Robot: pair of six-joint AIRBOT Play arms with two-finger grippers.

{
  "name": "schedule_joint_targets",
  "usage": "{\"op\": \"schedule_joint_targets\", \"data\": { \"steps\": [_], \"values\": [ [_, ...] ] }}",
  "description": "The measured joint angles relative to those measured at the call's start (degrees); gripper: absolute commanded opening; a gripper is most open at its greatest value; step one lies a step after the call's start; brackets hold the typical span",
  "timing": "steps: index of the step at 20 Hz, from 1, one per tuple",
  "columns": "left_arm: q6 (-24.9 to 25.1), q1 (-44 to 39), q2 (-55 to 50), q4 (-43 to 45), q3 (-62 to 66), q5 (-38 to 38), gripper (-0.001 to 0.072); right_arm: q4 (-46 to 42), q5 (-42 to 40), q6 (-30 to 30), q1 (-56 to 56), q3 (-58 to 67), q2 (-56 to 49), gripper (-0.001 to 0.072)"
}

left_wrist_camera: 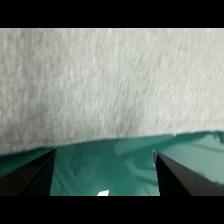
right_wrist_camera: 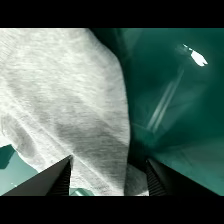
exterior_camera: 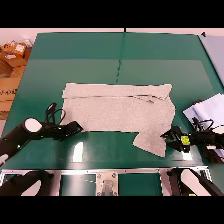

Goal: Fold the shirts.

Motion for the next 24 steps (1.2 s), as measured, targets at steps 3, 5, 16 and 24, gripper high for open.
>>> {"op": "schedule_joint_targets", "data": {
  "steps": [3,5,16,24],
  "values": [
    [-0.8,-1.7,-1.1,-1.6,-1.0,6.8,0.0428,2.2,-0.7,-1.3,0.1,-0.8,0.0,0.0558],
    [-1.0,-2.1,-2.0,-0.7,-1.4,9.4,0.0180,4.2,-1.5,-2.6,0.1,-1.0,-0.1,0.0558],
    [-0.7,-2.7,-2.5,9.3,5.4,1.2,0.0020,14.6,0.3,-10.8,0.7,-0.3,-0.1,0.0012],
    [-1.2,-2.7,-2.5,14.8,7.4,-7.5,0.0020,4.0,3.9,-5.2,0.7,3.2,0.0,0.0012]
  ]
}}
